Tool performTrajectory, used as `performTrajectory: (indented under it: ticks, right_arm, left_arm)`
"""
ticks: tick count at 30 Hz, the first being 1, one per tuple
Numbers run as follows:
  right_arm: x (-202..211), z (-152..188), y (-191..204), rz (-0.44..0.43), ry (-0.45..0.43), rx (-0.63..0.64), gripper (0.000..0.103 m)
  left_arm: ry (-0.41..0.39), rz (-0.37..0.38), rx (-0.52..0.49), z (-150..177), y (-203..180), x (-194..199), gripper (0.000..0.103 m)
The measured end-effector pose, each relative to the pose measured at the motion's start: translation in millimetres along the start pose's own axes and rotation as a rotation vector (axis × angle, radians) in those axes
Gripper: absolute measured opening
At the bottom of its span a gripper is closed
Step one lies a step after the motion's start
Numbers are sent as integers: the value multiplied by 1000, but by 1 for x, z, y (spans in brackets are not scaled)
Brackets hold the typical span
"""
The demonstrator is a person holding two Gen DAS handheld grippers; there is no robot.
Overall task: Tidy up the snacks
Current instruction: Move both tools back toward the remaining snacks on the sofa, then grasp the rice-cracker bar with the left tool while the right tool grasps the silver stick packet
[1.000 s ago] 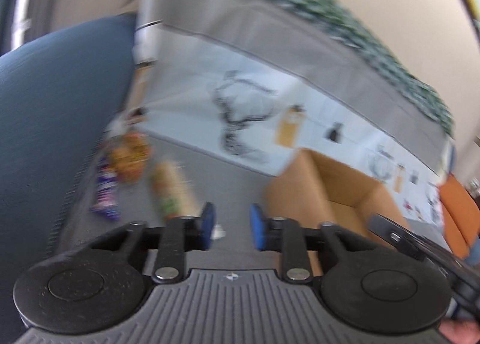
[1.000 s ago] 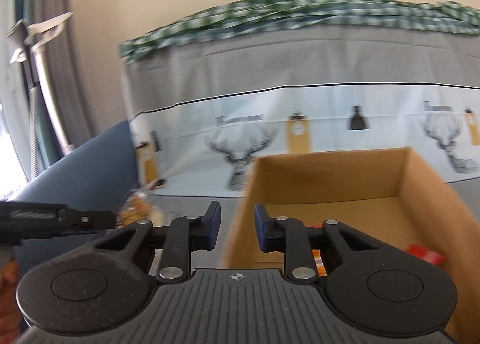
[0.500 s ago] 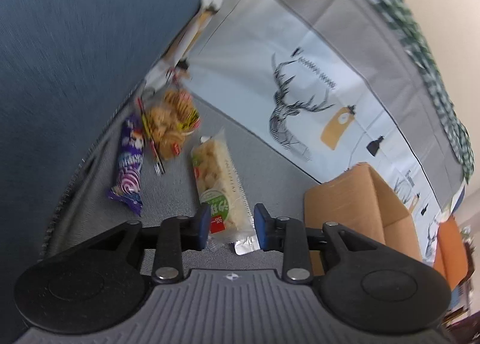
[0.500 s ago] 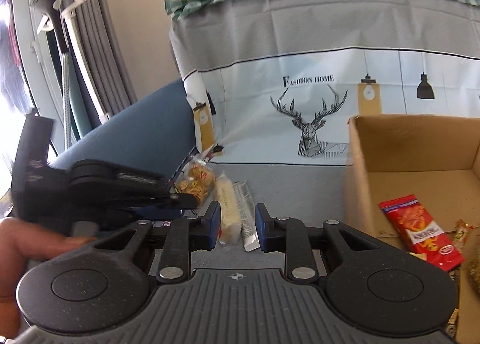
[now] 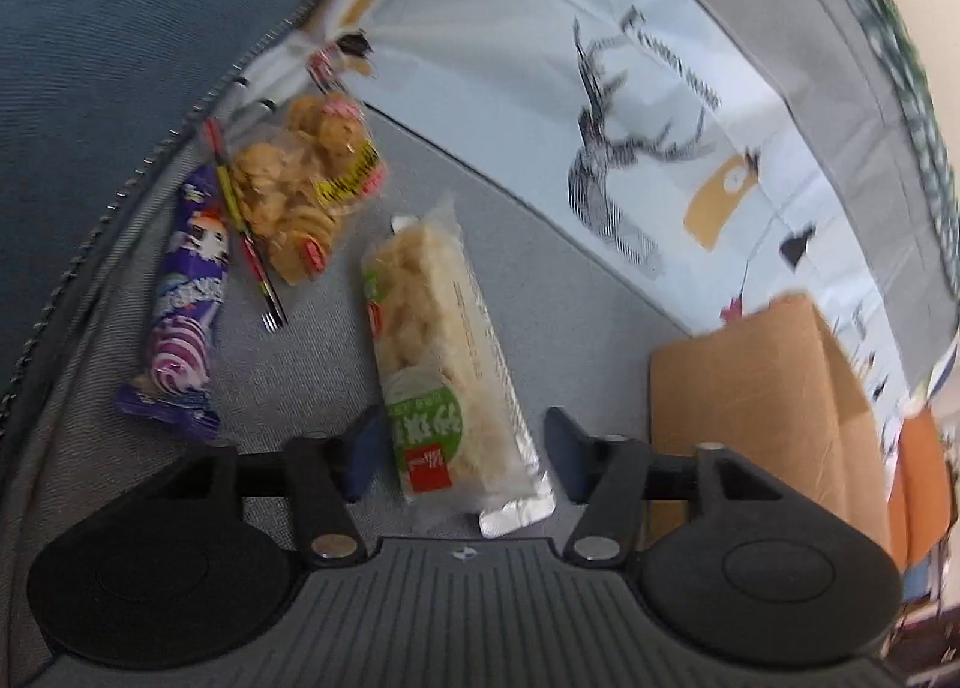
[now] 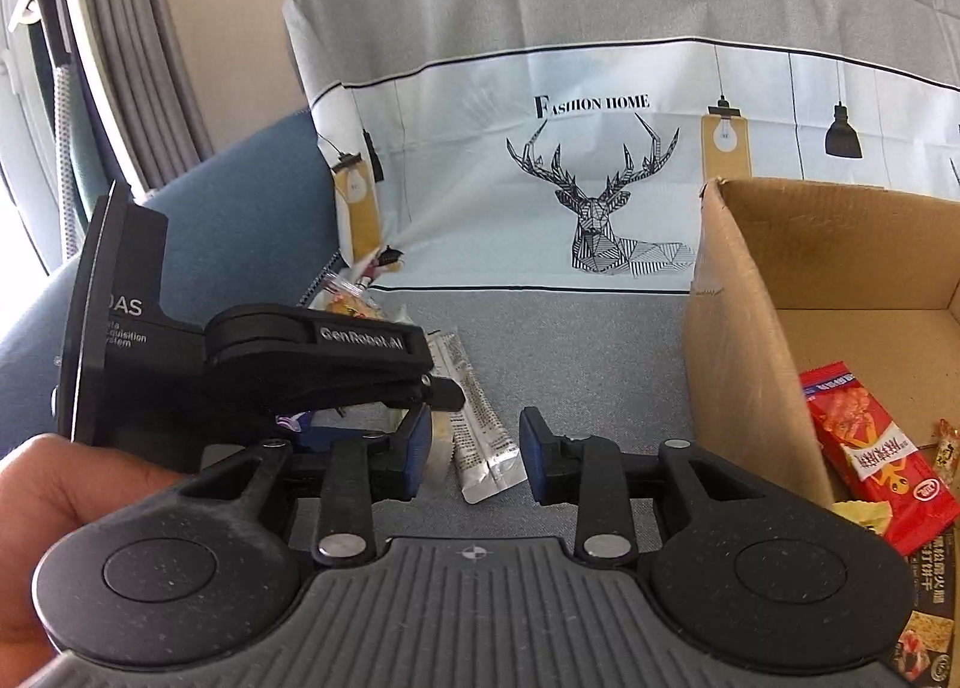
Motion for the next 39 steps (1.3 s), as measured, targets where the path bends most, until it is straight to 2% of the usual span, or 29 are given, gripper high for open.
performTrajectory:
  ticks: [1,4,5,6,8,11,16,21,26,30,34,36,39]
  right_arm:
    - [-3,1,0,6,4,1,36]
    - [-10,3,1,20,13,7,37]
    - [-13,3,1,25,14,12,37]
    - [-15,3,1,29,15,19,38]
    - [-20,5,2,35,22,33,39]
    - [-33,9,3,39,41,47,44]
    - [-61,18,5,58,74,81,48]
    - [-85,28,2,78,109,107,50]
    - [-100,40,-2,78,154,114,50]
    - [-104,43,-5,70,162,112,48]
    - [-100,43,-3,54,145,138,35]
    - [-96,42,-4,58,137,148,35]
    - [-85,40,-5,54,132,158,34]
  left_arm:
    - [2,-12,-22,1,1,0,46]
    - [-4,-23,-14,-3,6,10,30]
    - [-6,-25,3,-4,9,17,21]
    - [-8,-27,19,-5,11,24,7]
    - [-14,-54,11,-6,15,41,3]
    - [-22,-137,-10,-3,26,57,3]
    - [-91,-96,31,-13,32,66,6]
    - [-107,-70,9,-17,22,57,32]
    - [-81,-46,-4,-19,12,35,45]
    - [-42,-76,-53,-12,9,22,45]
    - [-16,-90,-76,-7,9,15,44]
    - [-7,-87,-70,-5,10,14,30]
    - [-10,-95,-74,-2,12,22,29]
Point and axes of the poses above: each gripper's, at about its wrist camera, not at the fingertips, and x roughly against the way its jaws point, y to its left, z to its underside, the point moved 7 cm from there along -x, roughly the way its jaws point, and after that the axes turned 10 degrees about -y, right-handed, at the moved point
